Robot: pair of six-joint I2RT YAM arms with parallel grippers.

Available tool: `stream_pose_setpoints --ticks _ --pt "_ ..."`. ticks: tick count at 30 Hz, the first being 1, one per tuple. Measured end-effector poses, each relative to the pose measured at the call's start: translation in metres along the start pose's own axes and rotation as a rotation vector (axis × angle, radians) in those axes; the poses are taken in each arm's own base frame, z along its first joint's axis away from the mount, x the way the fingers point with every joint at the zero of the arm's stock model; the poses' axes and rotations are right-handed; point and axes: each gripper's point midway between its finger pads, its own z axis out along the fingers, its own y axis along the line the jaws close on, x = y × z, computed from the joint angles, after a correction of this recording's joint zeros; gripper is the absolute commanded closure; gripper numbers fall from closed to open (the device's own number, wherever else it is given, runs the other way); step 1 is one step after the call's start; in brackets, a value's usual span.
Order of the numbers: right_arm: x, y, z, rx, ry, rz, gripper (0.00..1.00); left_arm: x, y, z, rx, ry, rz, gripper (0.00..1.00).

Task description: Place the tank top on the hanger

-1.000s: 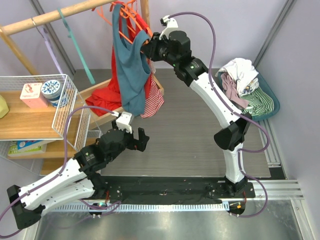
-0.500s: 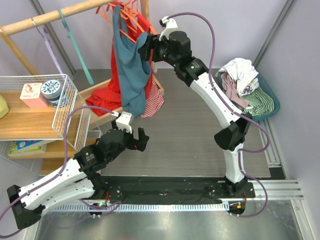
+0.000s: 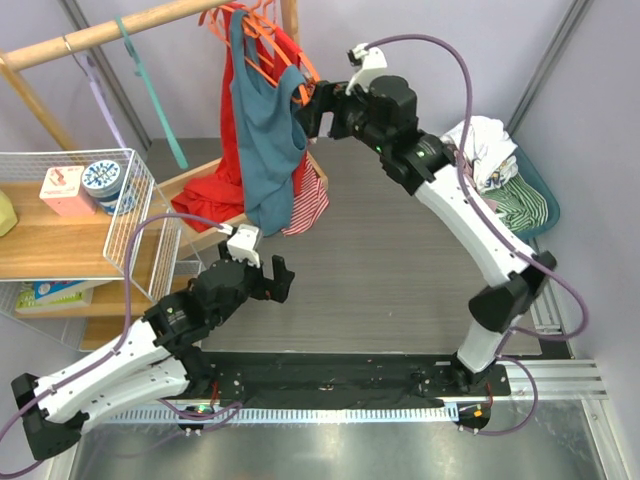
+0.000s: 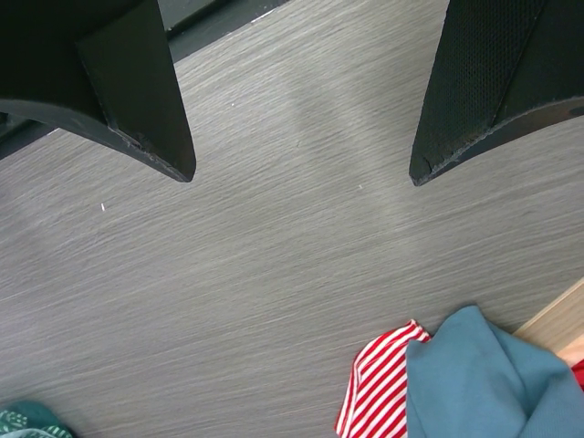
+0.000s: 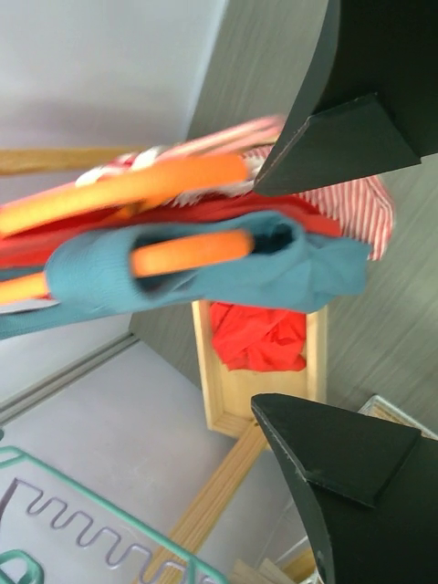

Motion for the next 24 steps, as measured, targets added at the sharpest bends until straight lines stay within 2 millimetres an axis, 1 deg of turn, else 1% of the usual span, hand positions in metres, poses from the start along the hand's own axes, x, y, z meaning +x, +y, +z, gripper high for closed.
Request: stream_pose_setpoints --ticks 3,5,6,10,11,13,18,20,21,22,24 --pt "0.003 -0.011 -0.034 0.056 -0.003 -0.004 0.05 0.0 0.002 -0.003 -0.003 -0.002 0.0 0.0" --pt "0.008 -0.018 -0.057 0.089 0.0 -0.005 0.04 -0.001 0.003 -0.005 -0.004 -0.005 -0.001 0.0" --pt "0.013 -0.022 -0.071 0.105 -0.005 -0.005 0.04 -0.001 0.003 -0.006 -0.004 -0.007 -0.002 0.0" --pt "0.045 -0.04 -0.119 0.162 0.026 -0.004 0.04 -0.003 0.005 -0.009 -0.007 -0.018 -0.006 0.0" --pt "0.059 -0.046 -0.131 0.177 0.04 -0.001 0.03 -0.004 0.005 -0.009 -0.01 -0.02 -0.007 0.0" --pt "0.093 -0.06 -0.153 0.214 0.08 0.01 0.03 -0.004 0.007 -0.009 -0.018 -0.023 -0.009 0.0" --pt "0.198 -0.103 -0.192 0.342 0.246 0.059 0.03 -0.007 0.009 -0.011 -0.027 -0.037 -0.026 0.0" --pt "0.236 -0.117 -0.207 0.39 0.317 0.079 0.03 -0.008 0.009 -0.012 -0.029 -0.043 -0.029 0.0" --pt "0.252 -0.123 -0.215 0.411 0.344 0.089 0.03 -0.008 0.009 -0.012 -0.029 -0.044 -0.03 0.0" --pt "0.263 -0.127 -0.222 0.428 0.36 0.099 0.03 -0.009 0.01 -0.012 -0.029 -0.045 -0.03 0.0" --pt "0.271 -0.131 -0.233 0.447 0.362 0.116 0.03 -0.008 0.009 -0.012 -0.029 -0.044 -0.029 0.0"
